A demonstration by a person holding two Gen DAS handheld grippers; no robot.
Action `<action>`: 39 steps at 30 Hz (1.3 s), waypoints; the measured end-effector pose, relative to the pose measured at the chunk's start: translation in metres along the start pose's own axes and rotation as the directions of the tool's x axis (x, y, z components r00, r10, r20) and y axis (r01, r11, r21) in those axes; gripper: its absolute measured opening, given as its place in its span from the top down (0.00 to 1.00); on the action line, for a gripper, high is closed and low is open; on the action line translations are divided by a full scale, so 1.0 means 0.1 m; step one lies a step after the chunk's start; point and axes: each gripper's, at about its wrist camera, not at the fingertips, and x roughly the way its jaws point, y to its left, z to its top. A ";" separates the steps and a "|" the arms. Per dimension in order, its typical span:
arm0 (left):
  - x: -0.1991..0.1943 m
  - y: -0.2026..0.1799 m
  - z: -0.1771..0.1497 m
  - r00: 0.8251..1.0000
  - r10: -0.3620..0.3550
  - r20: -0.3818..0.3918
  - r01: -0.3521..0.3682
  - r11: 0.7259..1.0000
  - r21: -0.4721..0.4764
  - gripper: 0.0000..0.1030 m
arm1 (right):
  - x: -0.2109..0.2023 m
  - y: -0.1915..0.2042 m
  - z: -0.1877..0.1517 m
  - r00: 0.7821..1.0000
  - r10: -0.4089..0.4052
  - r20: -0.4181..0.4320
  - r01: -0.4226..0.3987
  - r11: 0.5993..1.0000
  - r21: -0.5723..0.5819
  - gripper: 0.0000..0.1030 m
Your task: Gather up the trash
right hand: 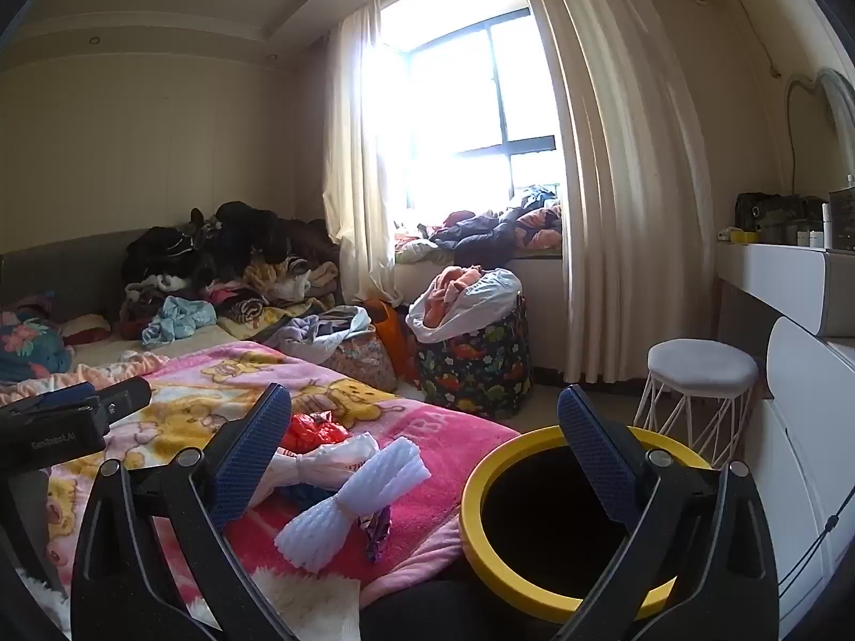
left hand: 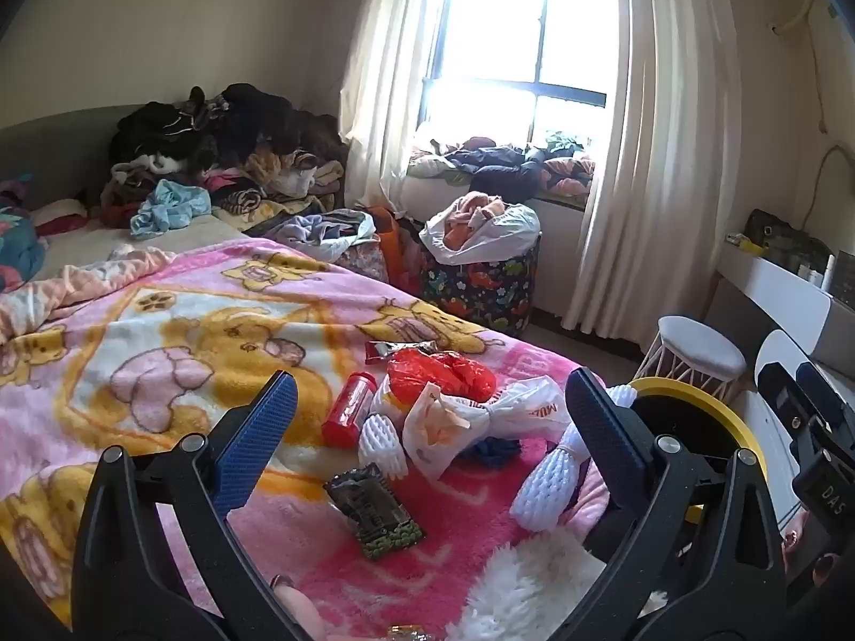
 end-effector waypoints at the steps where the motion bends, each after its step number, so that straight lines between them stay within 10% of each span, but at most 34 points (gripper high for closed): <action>1: 0.00 0.00 0.00 1.000 0.000 -0.006 0.000 1.000 0.004 0.10 | 0.00 0.00 0.00 1.000 -0.002 0.002 0.002 1.000 -0.001 0.06; 39: 0.00 -0.01 0.00 1.000 0.002 -0.003 -0.002 1.000 0.009 0.10 | 0.03 0.01 -0.03 1.000 -0.004 -0.007 0.004 1.000 -0.002 0.06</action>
